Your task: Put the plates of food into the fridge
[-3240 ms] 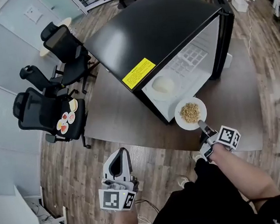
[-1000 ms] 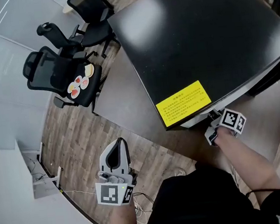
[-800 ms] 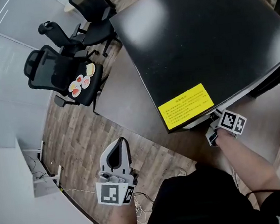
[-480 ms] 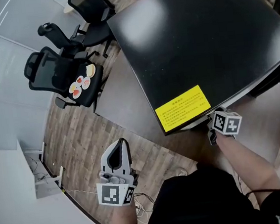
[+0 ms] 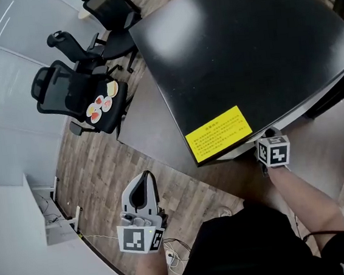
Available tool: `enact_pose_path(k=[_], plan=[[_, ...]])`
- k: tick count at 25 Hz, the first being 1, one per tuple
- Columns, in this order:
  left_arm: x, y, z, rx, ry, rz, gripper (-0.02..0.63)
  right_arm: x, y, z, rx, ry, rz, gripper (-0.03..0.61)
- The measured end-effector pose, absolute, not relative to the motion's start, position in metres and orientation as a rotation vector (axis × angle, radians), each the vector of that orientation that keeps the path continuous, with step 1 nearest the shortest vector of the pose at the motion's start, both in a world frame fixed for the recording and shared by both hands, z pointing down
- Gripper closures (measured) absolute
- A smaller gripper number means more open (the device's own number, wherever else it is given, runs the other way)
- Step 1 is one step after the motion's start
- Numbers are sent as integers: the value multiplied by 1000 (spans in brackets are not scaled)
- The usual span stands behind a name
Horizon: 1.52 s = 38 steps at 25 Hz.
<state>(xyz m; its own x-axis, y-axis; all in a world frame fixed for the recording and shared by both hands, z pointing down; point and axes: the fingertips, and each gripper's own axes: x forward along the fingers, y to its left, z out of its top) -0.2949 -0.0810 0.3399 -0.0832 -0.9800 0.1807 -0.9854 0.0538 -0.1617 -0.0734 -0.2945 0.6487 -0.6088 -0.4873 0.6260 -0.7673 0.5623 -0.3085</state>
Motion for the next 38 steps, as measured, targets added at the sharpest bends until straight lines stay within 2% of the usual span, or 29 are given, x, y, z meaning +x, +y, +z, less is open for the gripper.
enact_pose_path(k=[6,19,38], plan=[[-294,-77,339,2107,-2268,392,611,-69,-298,655,1011,-2278,707,442],[-292,-75,335,2130,-2265,364,611,-65,-301,634,1028,-2323,564,442],[-257,-68,346,2236,-2143,128,611,-30,-269,548,1097,-2568,313,442]])
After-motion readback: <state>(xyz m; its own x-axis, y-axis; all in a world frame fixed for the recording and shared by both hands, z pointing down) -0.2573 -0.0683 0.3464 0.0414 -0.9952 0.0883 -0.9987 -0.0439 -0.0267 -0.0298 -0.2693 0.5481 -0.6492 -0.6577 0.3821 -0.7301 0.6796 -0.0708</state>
